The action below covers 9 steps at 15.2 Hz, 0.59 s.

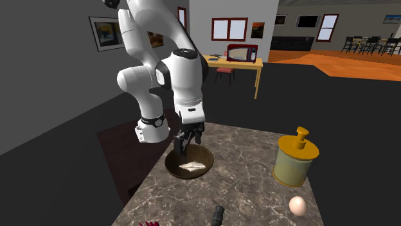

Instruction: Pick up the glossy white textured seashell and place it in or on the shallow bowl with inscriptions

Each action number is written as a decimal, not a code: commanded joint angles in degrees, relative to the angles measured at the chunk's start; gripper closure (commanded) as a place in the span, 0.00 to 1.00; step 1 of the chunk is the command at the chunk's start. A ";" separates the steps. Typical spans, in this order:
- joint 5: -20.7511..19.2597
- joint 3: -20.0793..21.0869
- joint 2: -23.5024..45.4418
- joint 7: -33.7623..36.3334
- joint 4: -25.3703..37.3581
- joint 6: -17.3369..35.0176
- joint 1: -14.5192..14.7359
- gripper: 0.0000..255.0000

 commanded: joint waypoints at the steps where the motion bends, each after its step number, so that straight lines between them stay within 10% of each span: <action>1: -0.16 0.09 -2.99 0.16 1.21 -4.33 -0.09 0.00; 9: -0.22 0.11 -4.37 0.21 1.86 -6.37 -0.14 0.00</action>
